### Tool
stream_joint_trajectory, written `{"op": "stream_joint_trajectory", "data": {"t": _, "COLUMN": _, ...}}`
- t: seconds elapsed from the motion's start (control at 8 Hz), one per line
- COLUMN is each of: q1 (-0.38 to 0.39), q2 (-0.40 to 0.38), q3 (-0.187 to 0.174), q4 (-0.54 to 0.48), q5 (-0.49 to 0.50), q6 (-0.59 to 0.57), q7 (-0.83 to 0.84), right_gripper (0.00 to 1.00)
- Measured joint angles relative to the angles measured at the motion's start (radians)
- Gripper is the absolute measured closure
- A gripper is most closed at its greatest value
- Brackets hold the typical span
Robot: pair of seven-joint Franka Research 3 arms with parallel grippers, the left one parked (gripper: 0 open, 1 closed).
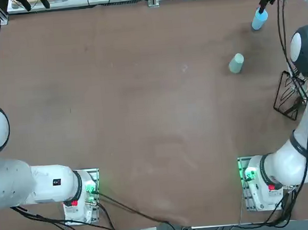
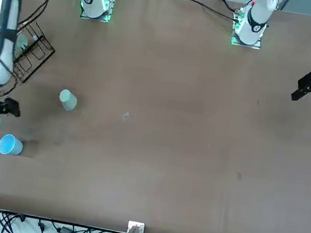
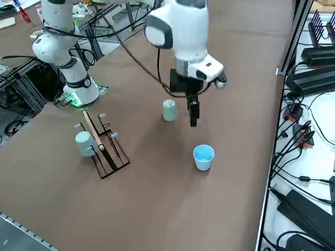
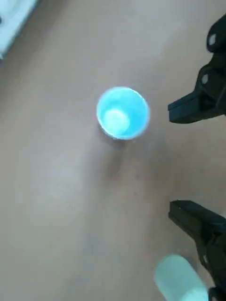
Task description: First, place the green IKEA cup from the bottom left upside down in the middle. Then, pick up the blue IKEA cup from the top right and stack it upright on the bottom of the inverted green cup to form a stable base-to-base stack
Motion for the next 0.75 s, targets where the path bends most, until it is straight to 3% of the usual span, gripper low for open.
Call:
{"op": "stream_joint_trajectory", "data": {"t": 0.25, "q1": -0.025, "q2": 0.093, "q3": 0.004, "q4": 0.045, "q5": 0.056, "q6": 0.079, "q7": -0.04, "right_gripper": 0.03}}
{"op": "stream_joint_trajectory", "data": {"t": 0.75, "q1": -0.029, "q2": 0.249, "q3": 0.012, "q4": 0.173, "q5": 0.064, "q6": 0.089, "q7": -0.047, "right_gripper": 0.11}}
